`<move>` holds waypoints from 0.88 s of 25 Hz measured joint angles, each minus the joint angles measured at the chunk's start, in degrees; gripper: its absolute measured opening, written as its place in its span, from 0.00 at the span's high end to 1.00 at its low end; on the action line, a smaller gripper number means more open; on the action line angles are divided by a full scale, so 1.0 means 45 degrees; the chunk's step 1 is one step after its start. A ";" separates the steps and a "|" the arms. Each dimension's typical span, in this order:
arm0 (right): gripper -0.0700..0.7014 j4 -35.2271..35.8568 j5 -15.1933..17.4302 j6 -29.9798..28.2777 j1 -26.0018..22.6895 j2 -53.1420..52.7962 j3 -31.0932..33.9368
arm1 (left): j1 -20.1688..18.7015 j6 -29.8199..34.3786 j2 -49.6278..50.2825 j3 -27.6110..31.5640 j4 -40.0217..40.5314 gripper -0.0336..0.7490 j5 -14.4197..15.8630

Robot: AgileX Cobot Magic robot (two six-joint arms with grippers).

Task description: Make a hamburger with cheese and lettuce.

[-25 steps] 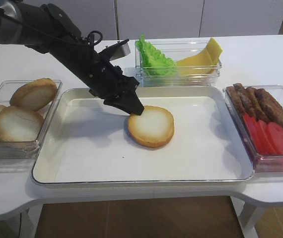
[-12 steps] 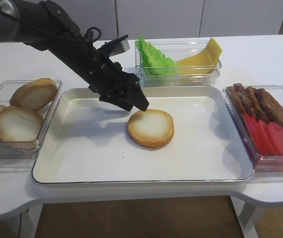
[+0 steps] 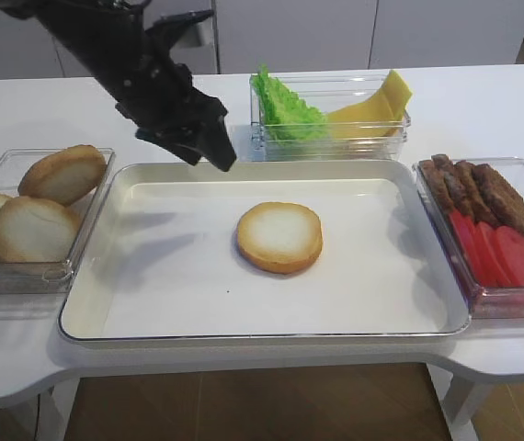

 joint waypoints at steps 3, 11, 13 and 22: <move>0.36 0.0000 0.0000 0.0000 0.0000 0.0000 0.0000 | 0.0000 -0.1783 -0.0898 0.0000 0.2524 0.41 0.0691; 0.36 0.0000 0.0000 0.0000 0.0000 0.0000 0.0000 | 0.0000 -0.4526 -0.3078 0.0000 0.6581 0.41 0.2417; 0.36 0.0000 0.0000 0.0009 0.0000 0.0000 0.0000 | 0.0000 -0.4985 -0.3512 0.0000 0.7233 0.41 0.2468; 0.36 0.0000 0.0000 0.0009 0.0000 0.0000 0.0000 | 0.0950 -0.5373 -0.5189 0.1183 0.7385 0.41 0.2496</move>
